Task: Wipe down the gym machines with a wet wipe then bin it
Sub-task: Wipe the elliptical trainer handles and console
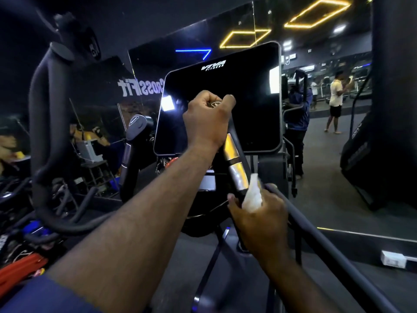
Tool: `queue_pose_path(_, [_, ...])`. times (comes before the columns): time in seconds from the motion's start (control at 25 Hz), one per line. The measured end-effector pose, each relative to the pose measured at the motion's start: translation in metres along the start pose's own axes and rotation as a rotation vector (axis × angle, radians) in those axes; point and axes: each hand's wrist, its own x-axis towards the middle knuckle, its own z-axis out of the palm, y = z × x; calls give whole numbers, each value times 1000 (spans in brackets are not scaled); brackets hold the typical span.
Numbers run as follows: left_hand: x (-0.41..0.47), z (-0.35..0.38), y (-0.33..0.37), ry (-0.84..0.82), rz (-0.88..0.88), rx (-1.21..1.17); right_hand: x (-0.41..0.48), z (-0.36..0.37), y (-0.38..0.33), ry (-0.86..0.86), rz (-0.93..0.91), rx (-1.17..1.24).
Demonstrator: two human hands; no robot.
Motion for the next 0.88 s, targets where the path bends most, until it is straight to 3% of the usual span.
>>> queue_pose_path(0.12, [-10,8,-3,95,-105,-142,-6,5,69,-44,-367,23])
queue_pose_path(0.2, [-14,12,-5,151,-135,-193,1,14,92,-77,-466,-60])
queue_pose_path(0.28, [-17,13,-6,178,-143,-245,-1,15,82,-102,-363,3])
queue_pose_path(0.4, [-20,13,-8,183,-164,-259,-20,-8,32,-177,-2,214])
queue_pose_path(0.48, [-21,13,-8,206,-146,-229,-21,-26,-9,-223,127,374])
queue_pose_path(0.6, [-22,11,-2,219,-117,-196,5,-30,-58,-264,317,336])
queue_pose_path(0.68, [-21,11,-3,218,-116,-183,15,-23,-61,-262,357,304])
queue_pose_path(0.76, [-23,12,-5,197,-93,-169,8,-21,-54,-187,283,355])
queue_pose_path(0.88, [-19,3,-2,49,-72,-15,8,-26,-54,-163,301,421])
